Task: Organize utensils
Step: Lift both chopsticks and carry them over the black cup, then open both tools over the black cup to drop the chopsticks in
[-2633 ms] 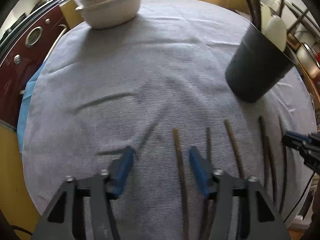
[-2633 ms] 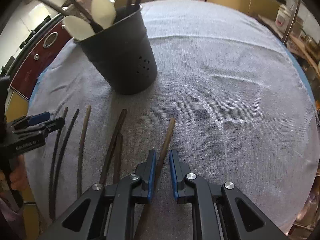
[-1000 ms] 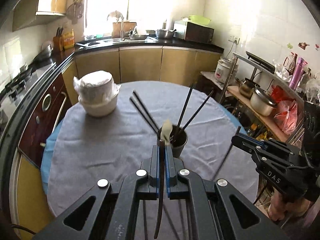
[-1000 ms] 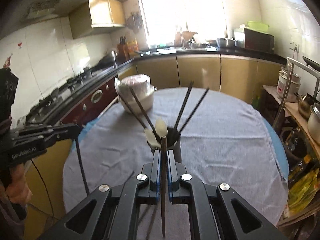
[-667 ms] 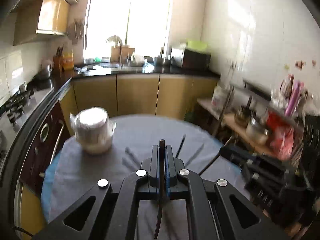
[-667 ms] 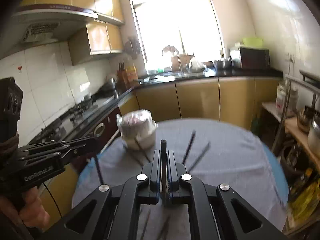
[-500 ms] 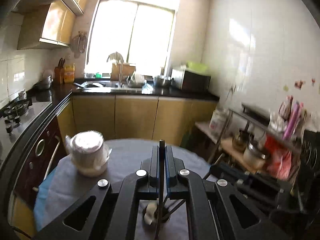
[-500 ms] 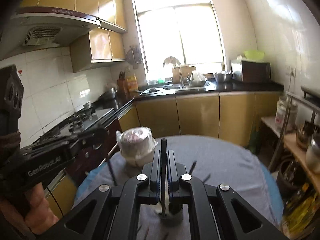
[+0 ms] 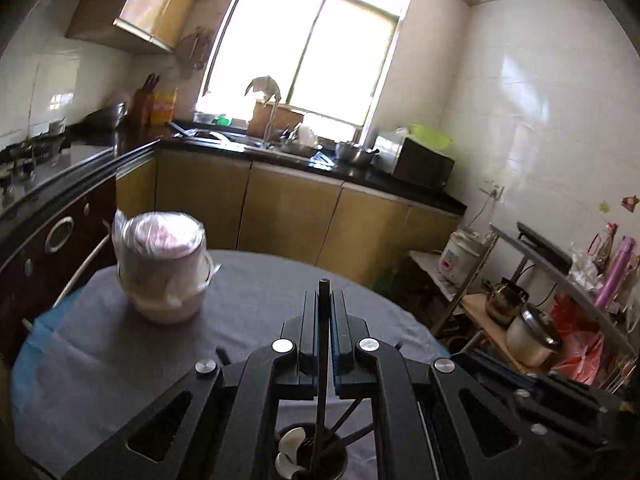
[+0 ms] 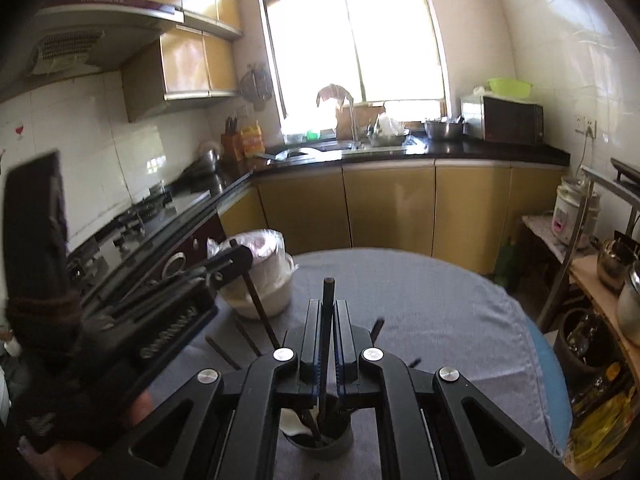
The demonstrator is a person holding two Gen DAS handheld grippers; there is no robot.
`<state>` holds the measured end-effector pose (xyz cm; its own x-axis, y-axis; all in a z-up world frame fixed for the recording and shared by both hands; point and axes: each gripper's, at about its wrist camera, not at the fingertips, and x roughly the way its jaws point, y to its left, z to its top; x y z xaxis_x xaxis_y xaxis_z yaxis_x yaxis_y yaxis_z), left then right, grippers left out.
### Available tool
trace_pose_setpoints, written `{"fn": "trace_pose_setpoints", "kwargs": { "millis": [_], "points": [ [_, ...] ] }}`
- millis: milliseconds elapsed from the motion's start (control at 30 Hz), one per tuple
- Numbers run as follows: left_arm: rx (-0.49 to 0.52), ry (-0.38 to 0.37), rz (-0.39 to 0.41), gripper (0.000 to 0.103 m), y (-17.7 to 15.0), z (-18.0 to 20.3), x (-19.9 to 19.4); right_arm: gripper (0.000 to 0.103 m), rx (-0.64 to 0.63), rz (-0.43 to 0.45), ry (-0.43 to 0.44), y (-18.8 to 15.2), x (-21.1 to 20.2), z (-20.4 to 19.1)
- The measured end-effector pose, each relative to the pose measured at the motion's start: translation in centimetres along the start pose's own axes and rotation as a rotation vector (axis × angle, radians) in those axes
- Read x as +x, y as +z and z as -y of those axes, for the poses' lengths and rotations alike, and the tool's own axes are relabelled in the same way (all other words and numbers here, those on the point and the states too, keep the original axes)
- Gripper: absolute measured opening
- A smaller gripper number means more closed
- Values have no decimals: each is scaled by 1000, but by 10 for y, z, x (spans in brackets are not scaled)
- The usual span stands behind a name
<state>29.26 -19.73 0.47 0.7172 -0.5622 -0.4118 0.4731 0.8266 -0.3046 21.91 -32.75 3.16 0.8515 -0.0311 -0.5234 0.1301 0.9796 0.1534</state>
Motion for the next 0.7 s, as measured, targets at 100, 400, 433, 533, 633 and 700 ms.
{"fn": "trace_pose_setpoints", "kwargs": {
  "millis": [100,400,433,533,633,700],
  "points": [
    [22,1,-43,5,-19,-1,6,6,25,-43,21,-15,8,6],
    [59,69,-22,54,-45,-21,-65,27,167,-67,85,-55,-9,32],
    [80,96,-13,54,-49,-22,-75,33,182,-58,89,-60,-14,33],
    [129,164,-8,60,-67,-27,-107,49,216,-26,85,-84,-35,40],
    [151,228,-43,64,-92,-34,-131,51,235,-12,90,-114,-56,42],
    [160,257,-79,64,-111,-38,-145,51,249,-27,98,-139,-69,43]
  ]
}}
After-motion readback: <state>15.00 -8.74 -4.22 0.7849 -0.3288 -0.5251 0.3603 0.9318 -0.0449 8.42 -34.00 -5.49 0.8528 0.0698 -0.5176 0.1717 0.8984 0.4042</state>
